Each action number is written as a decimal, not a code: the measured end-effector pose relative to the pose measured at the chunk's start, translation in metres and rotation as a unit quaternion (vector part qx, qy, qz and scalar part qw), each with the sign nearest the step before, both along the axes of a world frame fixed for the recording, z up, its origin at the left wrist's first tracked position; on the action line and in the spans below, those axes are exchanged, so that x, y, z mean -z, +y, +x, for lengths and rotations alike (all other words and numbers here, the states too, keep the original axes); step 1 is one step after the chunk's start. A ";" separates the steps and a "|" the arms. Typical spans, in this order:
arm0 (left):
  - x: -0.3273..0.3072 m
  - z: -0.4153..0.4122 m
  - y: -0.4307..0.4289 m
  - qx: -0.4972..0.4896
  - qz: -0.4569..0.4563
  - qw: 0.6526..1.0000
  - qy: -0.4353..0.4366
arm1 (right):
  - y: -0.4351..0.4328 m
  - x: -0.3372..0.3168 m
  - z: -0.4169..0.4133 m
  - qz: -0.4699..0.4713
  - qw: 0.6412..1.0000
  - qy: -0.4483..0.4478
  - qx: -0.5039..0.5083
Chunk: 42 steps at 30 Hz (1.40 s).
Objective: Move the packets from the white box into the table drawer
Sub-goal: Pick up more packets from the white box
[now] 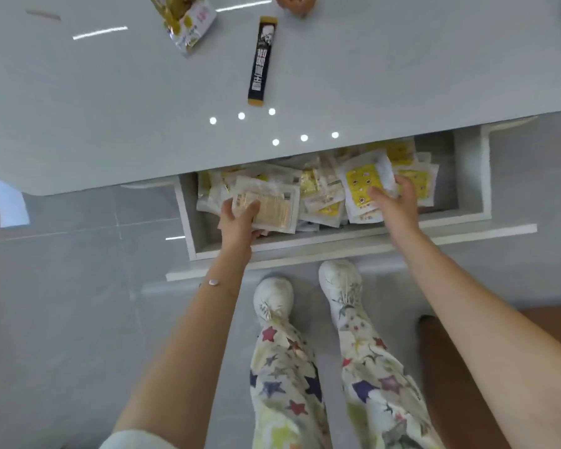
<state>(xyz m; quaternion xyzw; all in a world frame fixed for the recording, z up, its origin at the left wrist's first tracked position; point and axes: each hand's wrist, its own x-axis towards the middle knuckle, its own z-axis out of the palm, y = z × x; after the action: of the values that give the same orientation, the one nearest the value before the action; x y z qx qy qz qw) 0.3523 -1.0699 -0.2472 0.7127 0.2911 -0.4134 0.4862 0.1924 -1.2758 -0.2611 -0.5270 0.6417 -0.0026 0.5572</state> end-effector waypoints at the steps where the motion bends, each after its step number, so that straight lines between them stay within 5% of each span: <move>1: 0.006 -0.001 -0.007 -0.004 -0.005 1.000 0.003 | -0.003 0.005 0.003 0.001 1.000 0.002 0.008; 7: 0.021 -0.024 -0.051 0.057 0.009 0.995 -0.086 | -0.019 0.027 0.013 -0.024 0.998 0.051 0.002; 14: -0.021 -0.030 -0.039 0.143 0.074 0.972 -0.169 | -0.012 -0.023 0.012 -0.084 0.973 0.139 -0.165; 20: -0.138 -0.002 0.018 0.228 0.074 0.935 -0.259 | 0.014 -0.164 0.045 -0.225 0.925 0.005 -0.307; 23: -0.225 0.012 0.051 0.299 0.081 0.899 -0.310 | 0.025 -0.253 0.079 -0.267 0.874 -0.011 -0.405; 29: -0.386 0.031 0.129 0.433 0.237 0.790 -0.365 | 0.053 -0.414 0.136 -0.353 0.730 -0.030 -0.584; 42: -0.537 -0.005 0.298 0.312 0.362 0.791 -0.381 | 0.231 -0.556 0.185 -0.434 0.470 -0.045 -0.767</move>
<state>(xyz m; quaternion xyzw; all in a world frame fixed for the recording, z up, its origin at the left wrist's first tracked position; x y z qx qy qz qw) 0.3475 -0.7721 0.2902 0.9885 -0.0279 -0.1018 0.1084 0.3779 -1.0446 0.2951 -0.9817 -0.1288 0.1242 0.0647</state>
